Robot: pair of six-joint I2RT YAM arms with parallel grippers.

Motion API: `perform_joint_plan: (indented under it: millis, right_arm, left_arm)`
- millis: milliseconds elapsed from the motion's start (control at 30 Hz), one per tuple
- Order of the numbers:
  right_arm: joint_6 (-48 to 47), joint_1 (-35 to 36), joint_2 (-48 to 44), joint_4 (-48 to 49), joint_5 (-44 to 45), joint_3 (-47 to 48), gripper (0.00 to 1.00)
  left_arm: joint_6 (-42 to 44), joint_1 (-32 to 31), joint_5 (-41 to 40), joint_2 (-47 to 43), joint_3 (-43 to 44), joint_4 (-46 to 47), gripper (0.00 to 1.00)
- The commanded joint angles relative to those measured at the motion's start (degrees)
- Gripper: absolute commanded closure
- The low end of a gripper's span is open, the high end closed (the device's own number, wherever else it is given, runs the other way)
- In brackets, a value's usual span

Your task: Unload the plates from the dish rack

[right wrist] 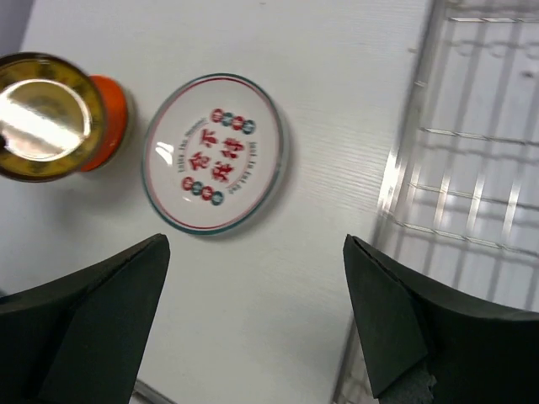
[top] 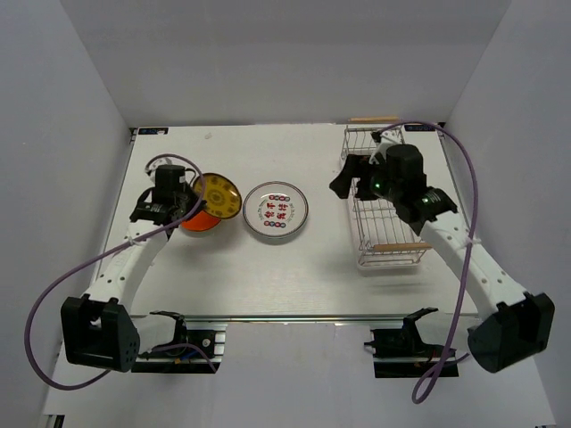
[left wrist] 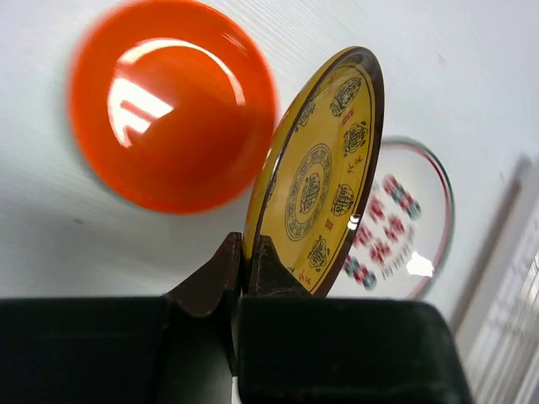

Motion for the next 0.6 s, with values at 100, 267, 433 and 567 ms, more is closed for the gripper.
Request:
perform_joint_plan:
  millis: [100,267,433,567]
  right_arm:
    - [-0.7,-3.3,-6.1,-3.8,13.3,-4.6,0.11]
    - [-0.9,-4.8,-7.4,-3.8,12.1,-6.0,0.11]
    - [-1.8,-6.3,-7.3,-3.5,11.6,-7.6,0.11]
    - [-1.7,-7.2,-7.4,-3.9,10.9,-8.0,0.11]
  left_arm:
    - [-3.4,8.3,-4.6,2.2,-3.1,2.6,1.00]
    - [-3.6,10.4,-5.3,2.0,-6.4,6.5,1.00]
    - [-2.7,10.9,-7.6,5.0,-3.7,5.9,0.94]
    - [-2.4,11.4,-7.5,8.4,-2.0,4.3,0.83]
